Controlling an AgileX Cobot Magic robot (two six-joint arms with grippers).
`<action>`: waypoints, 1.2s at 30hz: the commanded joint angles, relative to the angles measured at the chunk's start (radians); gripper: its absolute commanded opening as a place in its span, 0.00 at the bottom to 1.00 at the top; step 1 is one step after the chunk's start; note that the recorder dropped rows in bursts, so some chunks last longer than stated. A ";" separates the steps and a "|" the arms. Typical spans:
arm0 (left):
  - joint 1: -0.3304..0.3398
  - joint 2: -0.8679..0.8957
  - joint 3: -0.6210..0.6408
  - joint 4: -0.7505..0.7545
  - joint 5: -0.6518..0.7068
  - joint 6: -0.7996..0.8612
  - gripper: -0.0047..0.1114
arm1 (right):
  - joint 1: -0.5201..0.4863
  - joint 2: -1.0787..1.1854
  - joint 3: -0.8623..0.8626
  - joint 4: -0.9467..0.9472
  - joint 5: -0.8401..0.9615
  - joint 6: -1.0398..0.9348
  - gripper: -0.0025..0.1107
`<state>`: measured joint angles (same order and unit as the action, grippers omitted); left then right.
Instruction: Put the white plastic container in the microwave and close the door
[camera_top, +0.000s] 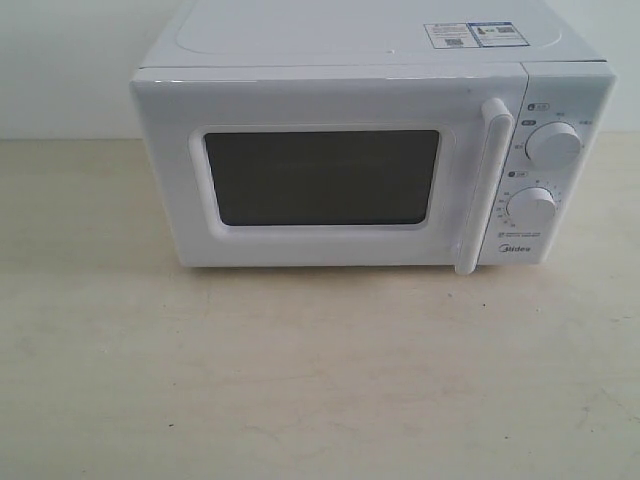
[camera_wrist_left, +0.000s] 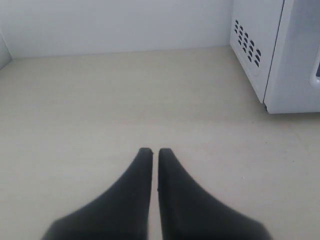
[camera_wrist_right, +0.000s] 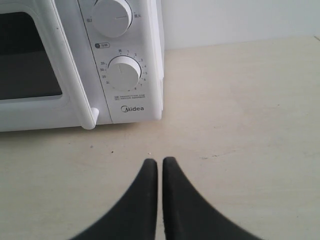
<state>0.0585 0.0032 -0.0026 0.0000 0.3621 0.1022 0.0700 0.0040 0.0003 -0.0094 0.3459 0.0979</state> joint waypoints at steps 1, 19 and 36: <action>-0.002 -0.003 0.003 -0.008 0.004 0.003 0.08 | -0.002 -0.004 0.000 -0.002 -0.005 0.002 0.02; -0.041 -0.003 0.003 -0.030 -0.001 0.003 0.08 | -0.002 -0.004 0.000 -0.002 -0.005 0.002 0.02; -0.041 -0.003 0.003 -0.030 -0.001 0.003 0.08 | -0.002 -0.004 0.000 -0.002 -0.005 0.002 0.02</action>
<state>0.0229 0.0032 -0.0026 -0.0228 0.3621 0.1022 0.0700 0.0040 0.0003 -0.0094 0.3459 0.0979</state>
